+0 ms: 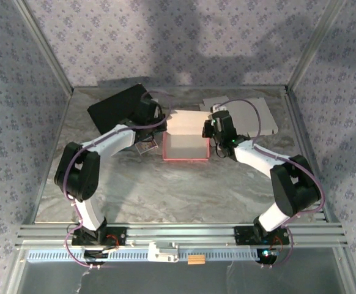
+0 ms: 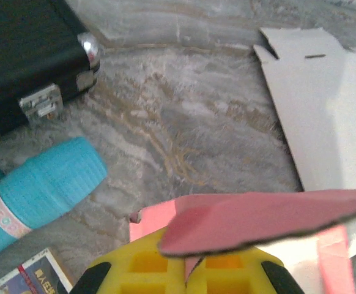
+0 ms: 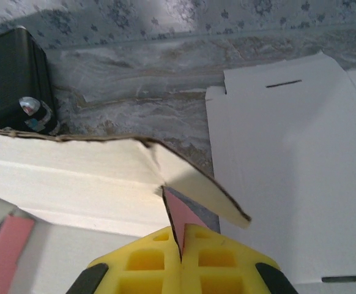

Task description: Fold the paper box

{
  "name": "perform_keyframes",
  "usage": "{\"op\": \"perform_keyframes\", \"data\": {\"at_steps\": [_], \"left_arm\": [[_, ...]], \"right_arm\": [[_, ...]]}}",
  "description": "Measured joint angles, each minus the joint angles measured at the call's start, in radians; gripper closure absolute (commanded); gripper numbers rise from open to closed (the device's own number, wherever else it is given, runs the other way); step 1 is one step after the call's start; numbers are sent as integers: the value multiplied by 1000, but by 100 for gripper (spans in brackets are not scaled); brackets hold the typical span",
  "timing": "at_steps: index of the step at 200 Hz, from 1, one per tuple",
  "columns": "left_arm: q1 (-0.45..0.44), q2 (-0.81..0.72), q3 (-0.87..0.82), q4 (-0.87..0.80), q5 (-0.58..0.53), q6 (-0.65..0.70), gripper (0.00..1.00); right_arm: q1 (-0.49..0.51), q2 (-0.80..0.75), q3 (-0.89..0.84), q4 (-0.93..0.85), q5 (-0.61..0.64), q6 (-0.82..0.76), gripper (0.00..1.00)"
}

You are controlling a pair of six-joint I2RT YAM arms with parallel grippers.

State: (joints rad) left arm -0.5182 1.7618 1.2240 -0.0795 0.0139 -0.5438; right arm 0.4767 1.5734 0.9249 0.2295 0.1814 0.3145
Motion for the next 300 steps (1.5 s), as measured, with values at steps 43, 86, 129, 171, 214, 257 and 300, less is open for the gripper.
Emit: {"op": "perform_keyframes", "data": {"at_steps": [43,86,129,171,214,257,300], "left_arm": [[-3,-41,-153,201,-3,0,100],[-23,-59,-212,311,-38,6,100],[-53,-66,-293,410,-83,27,100],[-82,-73,-357,511,-129,57,100],[-106,-73,-409,600,-182,98,100],[-119,-74,-474,698,-216,117,100],[-133,-74,-525,756,-243,118,100]], "right_arm": [[13,0,-79,139,9,-19,100],[20,0,-147,248,27,-45,100],[20,0,-198,328,32,-76,100],[23,0,-257,401,37,-107,100],[31,0,-312,480,41,-145,100],[51,0,-349,533,52,-178,99],[78,0,-395,579,71,-197,94]]}}
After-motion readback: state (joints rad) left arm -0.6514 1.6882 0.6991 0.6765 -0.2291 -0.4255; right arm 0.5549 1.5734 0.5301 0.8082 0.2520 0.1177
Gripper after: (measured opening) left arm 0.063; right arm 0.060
